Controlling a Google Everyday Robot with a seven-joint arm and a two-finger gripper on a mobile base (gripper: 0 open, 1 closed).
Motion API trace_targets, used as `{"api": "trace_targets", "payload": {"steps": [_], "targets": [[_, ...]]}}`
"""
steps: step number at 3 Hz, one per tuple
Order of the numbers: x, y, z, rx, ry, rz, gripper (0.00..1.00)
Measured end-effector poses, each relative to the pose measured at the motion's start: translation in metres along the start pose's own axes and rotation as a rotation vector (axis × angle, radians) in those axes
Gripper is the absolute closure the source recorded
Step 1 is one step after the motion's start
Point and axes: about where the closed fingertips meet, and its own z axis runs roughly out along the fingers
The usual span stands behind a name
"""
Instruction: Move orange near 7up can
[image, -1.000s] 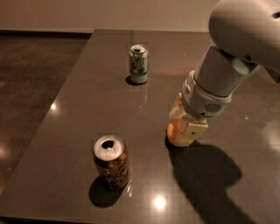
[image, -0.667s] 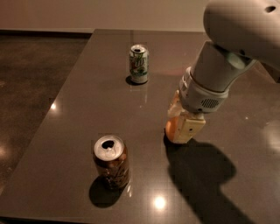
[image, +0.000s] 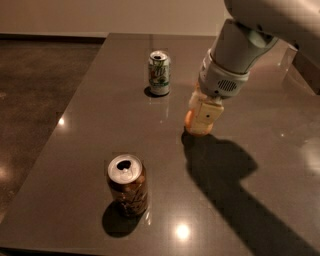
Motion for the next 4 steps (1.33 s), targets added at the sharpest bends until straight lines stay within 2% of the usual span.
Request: {"api": "trace_targets", "payload": {"steps": [1,2,3,4], "targets": [[-0.008,-0.033,0.000,0.030,-0.040,0.060,1.00],[-0.024,-0.068,0.010,0.046,-0.117,0.129,1.00],[-0.040,-0.095,0.019,0.053,-0.157,0.184,1.00],[-0.044,-0.113,0.026,0.053,-0.163,0.231,1.00]]}}
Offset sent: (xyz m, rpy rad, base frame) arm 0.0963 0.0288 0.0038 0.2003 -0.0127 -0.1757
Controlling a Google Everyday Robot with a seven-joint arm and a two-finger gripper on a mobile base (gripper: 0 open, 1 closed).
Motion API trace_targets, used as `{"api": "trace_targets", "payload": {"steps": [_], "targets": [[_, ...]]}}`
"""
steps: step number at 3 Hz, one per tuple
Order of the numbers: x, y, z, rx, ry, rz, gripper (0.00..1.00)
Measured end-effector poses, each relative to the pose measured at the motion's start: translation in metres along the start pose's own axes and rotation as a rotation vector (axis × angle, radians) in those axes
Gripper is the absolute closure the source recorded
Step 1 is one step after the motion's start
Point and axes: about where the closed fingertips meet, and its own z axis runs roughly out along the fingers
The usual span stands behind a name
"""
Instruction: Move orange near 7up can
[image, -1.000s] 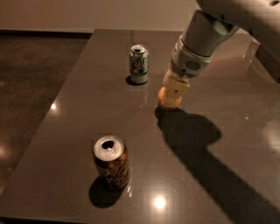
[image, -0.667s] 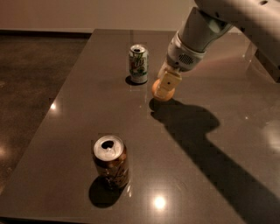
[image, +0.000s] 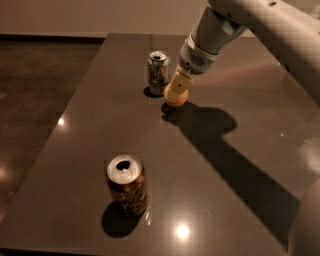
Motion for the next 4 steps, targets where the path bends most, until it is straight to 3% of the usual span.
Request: {"api": "trace_targets", "payload": {"steps": [1,3,4], "targets": [[-0.001,-0.017,0.011,0.017,0.016,0.040,0.86],[0.009,-0.039,0.016,0.096,0.044,0.077,0.24],[0.009,-0.038,0.019,0.089,0.045,0.076,0.00]]}}
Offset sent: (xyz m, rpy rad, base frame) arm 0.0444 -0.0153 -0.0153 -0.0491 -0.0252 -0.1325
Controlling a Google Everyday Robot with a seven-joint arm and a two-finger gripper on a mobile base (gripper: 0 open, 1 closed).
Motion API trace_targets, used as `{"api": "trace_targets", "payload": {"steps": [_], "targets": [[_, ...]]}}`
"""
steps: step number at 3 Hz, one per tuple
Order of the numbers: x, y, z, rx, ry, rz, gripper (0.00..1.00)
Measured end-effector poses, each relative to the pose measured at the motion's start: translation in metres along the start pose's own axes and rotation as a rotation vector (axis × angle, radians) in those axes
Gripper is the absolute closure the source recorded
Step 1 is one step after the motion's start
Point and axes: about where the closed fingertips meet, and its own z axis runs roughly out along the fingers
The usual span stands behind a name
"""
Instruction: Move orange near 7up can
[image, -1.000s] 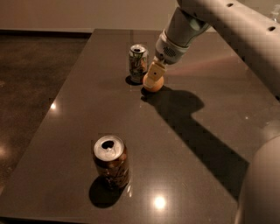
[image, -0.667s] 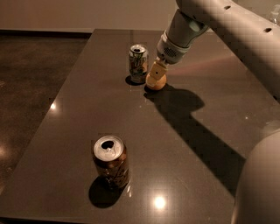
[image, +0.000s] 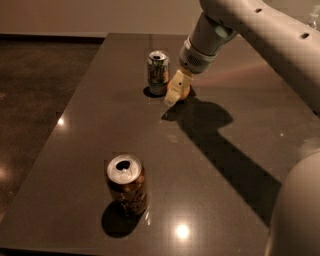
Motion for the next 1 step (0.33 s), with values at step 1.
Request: {"api": "trace_targets", "payload": {"steps": [1], "targets": [[0.0000,0.0000,0.0001,0.000,0.000,0.000,0.00]]}}
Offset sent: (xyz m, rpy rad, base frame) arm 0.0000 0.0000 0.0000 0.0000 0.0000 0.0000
